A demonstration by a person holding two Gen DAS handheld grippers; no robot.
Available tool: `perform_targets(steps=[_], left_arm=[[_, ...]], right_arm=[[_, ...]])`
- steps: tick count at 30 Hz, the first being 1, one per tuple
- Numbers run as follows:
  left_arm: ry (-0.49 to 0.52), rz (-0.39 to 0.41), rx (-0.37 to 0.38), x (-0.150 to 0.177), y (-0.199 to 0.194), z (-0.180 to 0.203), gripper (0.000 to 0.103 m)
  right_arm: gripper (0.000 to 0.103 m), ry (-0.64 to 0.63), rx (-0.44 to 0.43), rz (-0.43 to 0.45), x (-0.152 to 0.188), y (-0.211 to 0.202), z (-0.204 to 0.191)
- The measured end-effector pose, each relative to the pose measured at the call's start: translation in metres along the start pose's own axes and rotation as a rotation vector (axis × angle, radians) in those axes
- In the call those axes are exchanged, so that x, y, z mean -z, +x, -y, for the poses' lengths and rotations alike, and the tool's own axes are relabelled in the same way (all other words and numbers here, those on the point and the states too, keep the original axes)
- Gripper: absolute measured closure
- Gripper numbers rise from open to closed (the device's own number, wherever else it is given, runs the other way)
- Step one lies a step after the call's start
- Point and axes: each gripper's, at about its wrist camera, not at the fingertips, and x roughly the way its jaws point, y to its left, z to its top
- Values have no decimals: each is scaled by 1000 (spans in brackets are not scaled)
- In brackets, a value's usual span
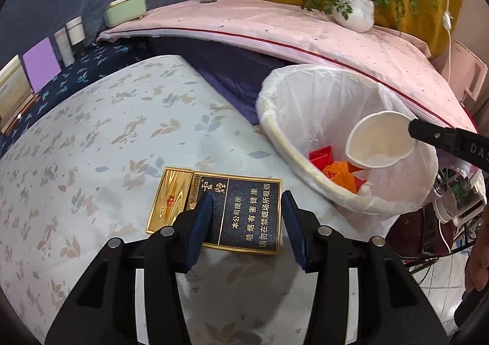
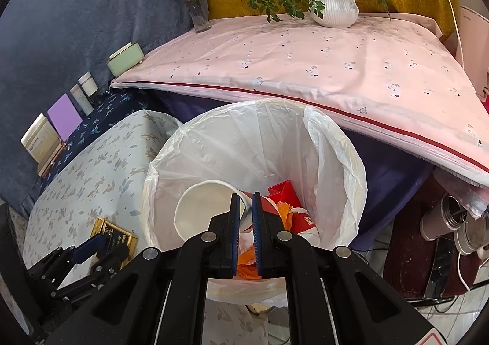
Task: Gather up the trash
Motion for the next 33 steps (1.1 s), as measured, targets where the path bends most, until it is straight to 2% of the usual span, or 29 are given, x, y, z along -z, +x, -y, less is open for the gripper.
perform_targets(steps=[3, 7, 9, 11, 14, 19, 22, 25, 27, 33], left_arm=[[-39, -13, -2, 5, -4, -11, 58], [-28, -27, -36, 21, -18, -23, 57], [-61, -51, -26, 24, -24, -29, 52], [-147, -70, -52, 25, -29, -36, 35], [-302, -72, -109, 18, -33, -42, 23], [-612, -192, -198, 1, -7, -51, 22], [-713, -221, -239, -3, 8, -54, 22], [-720, -220, -301, -8, 16, -50, 24], [-707, -225, -316, -9, 17, -47, 26], [-611, -198, -278, -10, 12, -31, 38]], right_arm=[[95, -1, -5, -3, 0, 0, -1], [95, -12, -13, -4, 2, -2, -6], [95, -19, -15, -1, 2, -4, -8], [95, -16, -21, 2, 2, -5, -10], [95, -14, -24, 5, 1, -5, -12], [95, -21, -21, 7, -2, -6, -14], [95, -31, -23, 12, -5, -9, -16], [95, -42, -26, 11, -7, -11, -17], [95, -40, -31, 4, -6, -12, -17], [94, -45, -44, 4, -2, -19, -18]])
